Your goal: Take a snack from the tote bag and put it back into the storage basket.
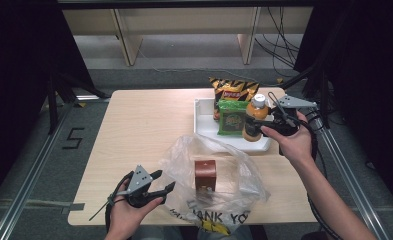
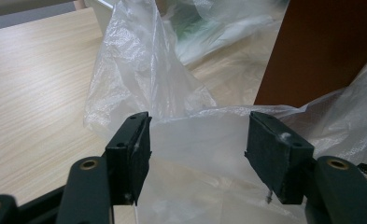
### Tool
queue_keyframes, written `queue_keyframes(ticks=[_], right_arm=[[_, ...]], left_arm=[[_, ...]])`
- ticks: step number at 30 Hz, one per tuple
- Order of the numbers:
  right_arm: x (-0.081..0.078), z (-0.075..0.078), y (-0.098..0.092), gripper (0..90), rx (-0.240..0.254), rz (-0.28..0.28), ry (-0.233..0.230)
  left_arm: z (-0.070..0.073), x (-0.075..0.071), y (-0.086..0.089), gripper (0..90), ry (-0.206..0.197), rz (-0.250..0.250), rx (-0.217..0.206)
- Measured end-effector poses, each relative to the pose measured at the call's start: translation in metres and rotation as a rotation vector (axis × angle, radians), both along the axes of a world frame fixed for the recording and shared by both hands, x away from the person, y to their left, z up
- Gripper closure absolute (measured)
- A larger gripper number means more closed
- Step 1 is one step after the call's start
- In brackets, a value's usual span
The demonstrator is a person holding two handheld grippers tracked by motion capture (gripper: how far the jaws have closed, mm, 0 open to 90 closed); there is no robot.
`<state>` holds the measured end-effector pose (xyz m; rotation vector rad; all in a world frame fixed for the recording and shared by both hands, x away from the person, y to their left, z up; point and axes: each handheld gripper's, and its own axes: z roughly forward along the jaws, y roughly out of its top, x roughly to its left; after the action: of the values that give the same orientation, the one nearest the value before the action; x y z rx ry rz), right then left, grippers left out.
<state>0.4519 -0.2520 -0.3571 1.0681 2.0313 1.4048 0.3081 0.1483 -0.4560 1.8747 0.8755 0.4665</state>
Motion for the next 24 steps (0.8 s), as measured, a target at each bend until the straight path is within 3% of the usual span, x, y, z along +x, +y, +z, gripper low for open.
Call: queue_keyframes(ticks=[2,7,12,13,14,15,19,20,21,23,24], right_arm=[[0.003,-0.002,-0.002,31.4,-0.023,0.004,-0.006],[0.009,-0.009,-0.002,31.5,-0.028,-0.006,-0.014],[0.015,-0.014,-0.002,31.5,-0.019,-0.007,0.024],[0.016,-0.016,-0.002,31.4,-0.021,-0.018,0.009],[0.017,-0.016,-0.001,31.5,-0.016,-0.009,0.041],[0.019,-0.018,-0.002,31.5,-0.028,-0.012,0.022],[0.022,-0.022,-0.002,31.5,-0.030,-0.019,0.042],[0.024,-0.023,-0.004,31.5,-0.047,-0.016,0.017],[0.022,-0.024,-0.003,31.5,-0.023,-0.015,0.056],[0.024,-0.028,-0.003,31.5,-0.031,-0.029,0.040],[0.025,-0.028,-0.004,31.5,-0.026,-0.025,0.054]], left_arm=[[0.000,0.000,0.000,39.5,0.005,0.011,-0.008],[-0.001,0.000,-0.001,39.5,0.008,0.013,-0.013],[-0.001,0.000,0.000,39.5,0.006,0.014,-0.012],[-0.001,0.000,0.000,39.5,0.009,0.017,-0.018],[-0.001,0.000,0.000,39.4,0.009,0.016,-0.018],[-0.001,0.000,0.000,39.4,0.005,0.012,-0.009],[-0.001,0.000,0.000,39.4,0.006,0.017,-0.016],[-0.001,0.000,0.001,39.4,0.008,0.018,-0.016],[-0.001,0.000,0.000,39.4,0.008,0.018,-0.016],[-0.001,0.000,0.000,39.4,0.008,0.018,-0.017],[-0.001,0.000,0.000,39.4,0.007,0.019,-0.017]])
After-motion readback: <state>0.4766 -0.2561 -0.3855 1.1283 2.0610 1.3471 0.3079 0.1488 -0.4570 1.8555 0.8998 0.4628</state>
